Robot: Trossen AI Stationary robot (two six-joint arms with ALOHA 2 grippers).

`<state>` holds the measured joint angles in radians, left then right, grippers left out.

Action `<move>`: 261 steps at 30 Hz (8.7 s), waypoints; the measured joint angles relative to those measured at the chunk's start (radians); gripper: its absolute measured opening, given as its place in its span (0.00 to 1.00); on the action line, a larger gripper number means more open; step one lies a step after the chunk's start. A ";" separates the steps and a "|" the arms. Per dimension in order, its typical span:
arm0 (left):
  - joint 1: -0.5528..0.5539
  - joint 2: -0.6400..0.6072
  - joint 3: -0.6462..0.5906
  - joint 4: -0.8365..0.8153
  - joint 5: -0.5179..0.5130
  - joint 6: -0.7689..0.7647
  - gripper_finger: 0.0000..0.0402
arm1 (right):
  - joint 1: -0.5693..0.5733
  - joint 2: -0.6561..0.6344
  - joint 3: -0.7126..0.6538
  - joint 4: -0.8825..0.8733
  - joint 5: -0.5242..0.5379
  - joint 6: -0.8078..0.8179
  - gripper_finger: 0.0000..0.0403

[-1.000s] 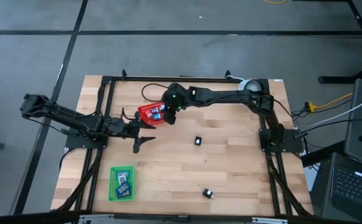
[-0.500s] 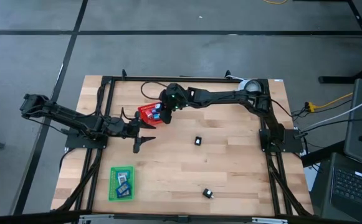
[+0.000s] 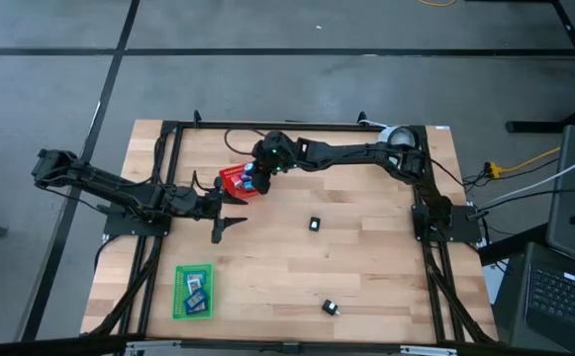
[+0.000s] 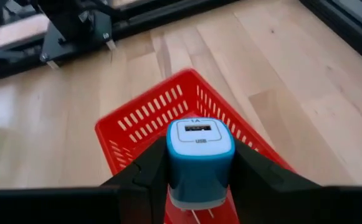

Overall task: Pick & Place Office items
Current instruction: Put the light blue charger adapter into the red bin, then put the top black charger adapter into the red bin, then put the black charger adapter into the red bin

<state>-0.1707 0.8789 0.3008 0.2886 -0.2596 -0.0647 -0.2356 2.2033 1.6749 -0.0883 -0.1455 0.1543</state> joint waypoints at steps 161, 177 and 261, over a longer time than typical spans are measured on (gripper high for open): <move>0.002 0.157 0.000 0.079 0.212 0.130 0.53 | 0.362 -0.198 -0.360 -0.756 0.372 1.277 0.36; 0.004 0.003 0.000 0.009 -0.039 0.195 0.53 | 0.341 -0.198 -0.360 -0.414 0.458 1.145 0.36; 0.042 -0.367 0.000 -0.374 -0.013 0.175 0.53 | 0.431 0.021 0.315 -0.969 0.377 0.873 0.61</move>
<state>-0.1287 0.5121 0.3003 -0.0849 -0.2724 0.1101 0.1956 2.2244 1.9903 -1.0576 0.2312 1.0270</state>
